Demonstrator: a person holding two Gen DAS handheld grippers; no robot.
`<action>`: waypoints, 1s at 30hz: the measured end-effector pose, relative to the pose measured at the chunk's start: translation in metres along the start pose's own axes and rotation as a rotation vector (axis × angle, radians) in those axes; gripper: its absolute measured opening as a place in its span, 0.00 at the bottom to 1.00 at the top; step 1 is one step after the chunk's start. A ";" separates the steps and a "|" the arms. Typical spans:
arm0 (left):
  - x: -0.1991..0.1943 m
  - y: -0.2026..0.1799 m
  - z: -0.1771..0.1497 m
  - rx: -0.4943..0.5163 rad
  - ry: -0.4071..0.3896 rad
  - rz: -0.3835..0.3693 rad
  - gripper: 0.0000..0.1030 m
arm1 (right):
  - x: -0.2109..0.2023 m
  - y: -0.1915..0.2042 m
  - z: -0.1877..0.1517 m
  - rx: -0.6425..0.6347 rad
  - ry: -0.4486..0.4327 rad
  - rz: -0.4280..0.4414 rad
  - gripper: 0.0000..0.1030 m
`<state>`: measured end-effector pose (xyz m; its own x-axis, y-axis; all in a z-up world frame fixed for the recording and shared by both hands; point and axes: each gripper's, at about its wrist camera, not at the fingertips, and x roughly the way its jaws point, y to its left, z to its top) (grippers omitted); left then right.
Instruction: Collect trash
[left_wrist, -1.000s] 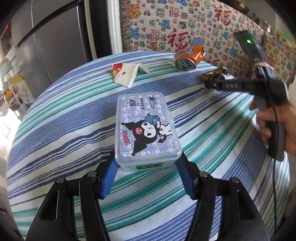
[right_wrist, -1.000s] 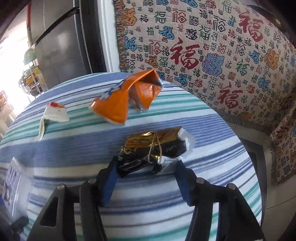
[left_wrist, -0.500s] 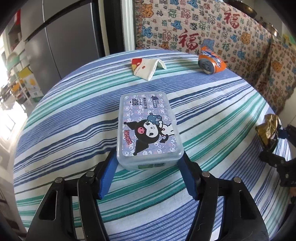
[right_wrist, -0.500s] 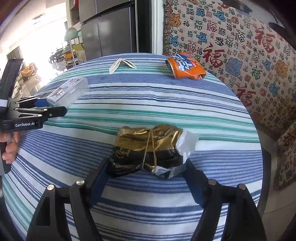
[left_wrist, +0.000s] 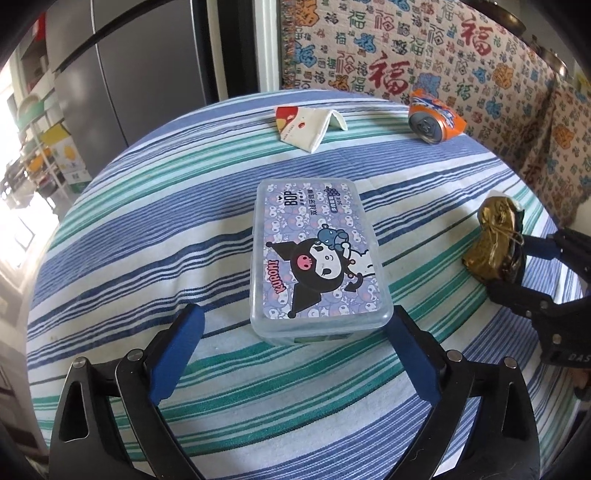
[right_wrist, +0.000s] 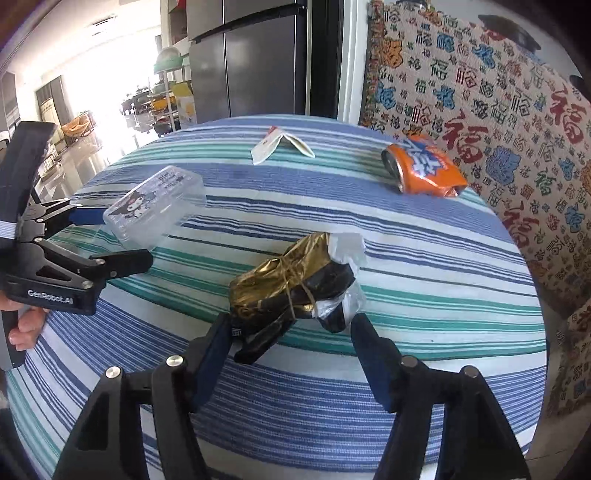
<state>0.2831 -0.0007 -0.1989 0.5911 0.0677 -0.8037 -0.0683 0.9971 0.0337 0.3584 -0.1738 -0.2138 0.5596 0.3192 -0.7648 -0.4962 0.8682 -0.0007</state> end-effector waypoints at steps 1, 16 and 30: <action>0.000 0.001 0.000 0.001 0.002 0.005 0.98 | 0.000 -0.003 0.000 0.022 0.011 -0.009 0.69; -0.001 0.016 -0.003 -0.030 0.005 0.031 1.00 | 0.007 0.006 0.008 0.365 0.004 -0.123 0.85; -0.009 0.029 -0.010 0.045 0.057 -0.027 0.99 | -0.029 -0.033 -0.027 0.274 0.057 -0.231 0.75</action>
<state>0.2680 0.0276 -0.1964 0.5458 0.0395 -0.8370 -0.0161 0.9992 0.0367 0.3403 -0.2220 -0.2091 0.5945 0.0882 -0.7993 -0.1603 0.9870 -0.0103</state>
